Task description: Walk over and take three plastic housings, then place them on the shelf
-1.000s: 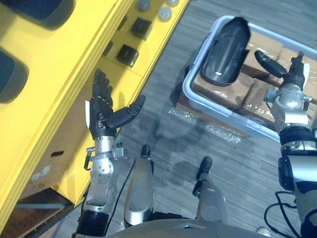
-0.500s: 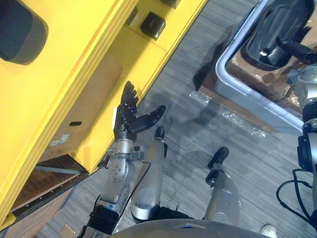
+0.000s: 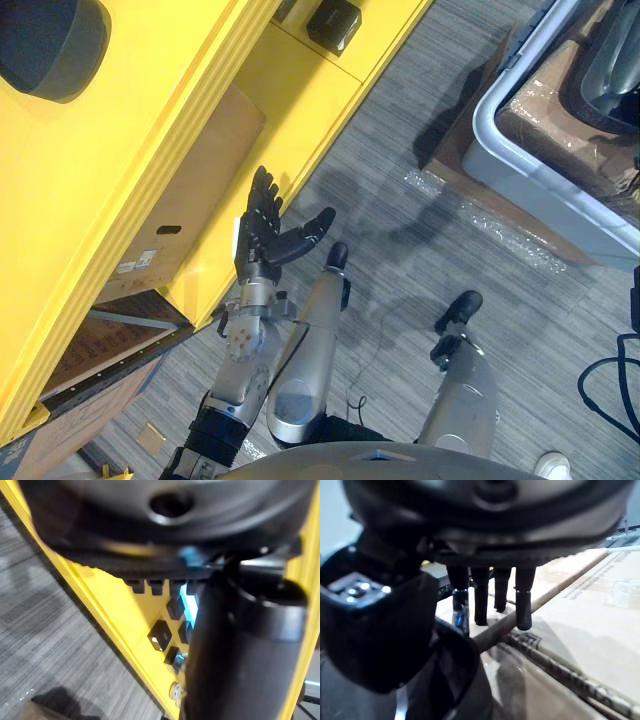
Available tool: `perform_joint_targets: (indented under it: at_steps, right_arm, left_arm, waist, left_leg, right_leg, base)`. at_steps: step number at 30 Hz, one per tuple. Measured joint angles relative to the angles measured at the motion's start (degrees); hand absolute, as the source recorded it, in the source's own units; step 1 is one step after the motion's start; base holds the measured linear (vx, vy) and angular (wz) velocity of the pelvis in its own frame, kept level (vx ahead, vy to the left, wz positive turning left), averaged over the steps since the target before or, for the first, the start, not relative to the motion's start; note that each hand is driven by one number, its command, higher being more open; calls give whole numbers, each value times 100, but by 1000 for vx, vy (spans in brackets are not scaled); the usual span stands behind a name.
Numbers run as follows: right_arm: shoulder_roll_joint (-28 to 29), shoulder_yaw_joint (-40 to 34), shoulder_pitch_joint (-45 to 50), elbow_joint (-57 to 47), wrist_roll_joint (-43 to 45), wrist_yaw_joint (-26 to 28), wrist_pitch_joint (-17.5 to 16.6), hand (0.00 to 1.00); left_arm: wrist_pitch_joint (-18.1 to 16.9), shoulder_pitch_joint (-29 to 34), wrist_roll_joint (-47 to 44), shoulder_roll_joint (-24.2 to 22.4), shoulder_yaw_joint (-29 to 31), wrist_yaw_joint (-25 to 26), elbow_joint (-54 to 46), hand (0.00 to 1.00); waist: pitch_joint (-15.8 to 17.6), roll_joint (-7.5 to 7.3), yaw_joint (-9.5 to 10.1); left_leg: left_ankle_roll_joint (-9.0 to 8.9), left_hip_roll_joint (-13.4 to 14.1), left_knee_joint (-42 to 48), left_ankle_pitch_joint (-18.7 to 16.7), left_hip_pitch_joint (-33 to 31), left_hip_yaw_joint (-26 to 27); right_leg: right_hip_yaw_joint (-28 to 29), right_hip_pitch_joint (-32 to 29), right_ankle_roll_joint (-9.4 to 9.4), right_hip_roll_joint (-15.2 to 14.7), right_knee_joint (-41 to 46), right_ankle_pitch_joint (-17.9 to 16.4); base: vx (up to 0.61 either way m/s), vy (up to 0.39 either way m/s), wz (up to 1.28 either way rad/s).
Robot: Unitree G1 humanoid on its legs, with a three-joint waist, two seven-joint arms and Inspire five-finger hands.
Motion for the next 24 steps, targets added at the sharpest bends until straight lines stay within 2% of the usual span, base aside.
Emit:
perform_joint_targets:
  at_steps: [6,8,12,13,14,17,18,22,24]
  right_arm:
    - [48,-355,277,-137,-435,216,-100,0]
    - [105,-466,471,-184,-436,253,-325,0]
    - [529,-598,977,-122,-414,273,-1018,0]
    - [655,-598,1064,-107,-412,264,-1106,0]
    - [881,-597,1220,-95,-412,253,-1241,0]
    - [1053,-553,1469,-107,-390,228,-1318,0]
    - [1100,-552,1600,-169,-389,211,-1318,0]
    - [1114,-578,1854,-454,-443,120,-1297,0]
    - [1114,-622,1997,-614,-503,86,-1289,0]
  left_arm:
    - [-38,68,-142,0,254,70,-444,100]
    - [-80,100,-151,4,400,78,-605,100]
    - [-195,328,-160,103,697,3,-792,100]
    - [-226,406,-159,146,725,-72,-792,100]
    - [-273,579,-157,227,732,-179,-792,100]
    - [-273,787,-156,292,727,-363,-792,100]
    - [-273,918,-157,292,727,-441,-803,100]
    - [-272,1180,-165,297,730,-757,-1003,100]
    - [-270,1222,-164,298,721,-928,-1119,100]
  waist:
    - [4,-14,-20]
    - [5,-57,-66]
    - [2,-369,-197]
    - [8,-440,-230]
    - [-1,-563,-308]
    - [2,-723,-339]
    - [2,-801,-413]
    - [18,-924,-613]
    - [18,-948,-646]
  left_leg:
    - [-13,29,63,6,-7,-57]
    - [-14,41,68,8,28,-73]
    - [-42,84,-80,52,298,-69]
    - [-54,97,-136,59,387,-68]
    - [-77,142,-243,77,531,-59]
    - [-105,186,-458,133,739,-12]
    - [-87,179,-666,203,882,26]
    - [-171,193,-1176,407,1376,167]
    - [-204,237,-1342,453,1579,244]
  right_leg:
    - [-80,47,-10,13,93,-41]
    - [-130,117,-10,21,88,-41]
    - [-168,402,-3,74,-77,-28]
    - [-175,490,1,106,-157,-17]
    - [-200,658,-16,172,-319,7]
    - [-202,834,-66,235,-541,52]
    - [-208,930,-81,239,-662,88]
    - [-155,1207,-67,246,-890,154]
    - [-129,1307,-89,271,-951,176]
  base:
    - [-3,16,5]
    - [-9,20,6]
    - [0,0,0]
    - [0,0,0]
    - [0,0,0]
    - [1,-14,-4]
    - [11,-32,0]
    - [19,-25,-6]
    - [41,-53,-16]
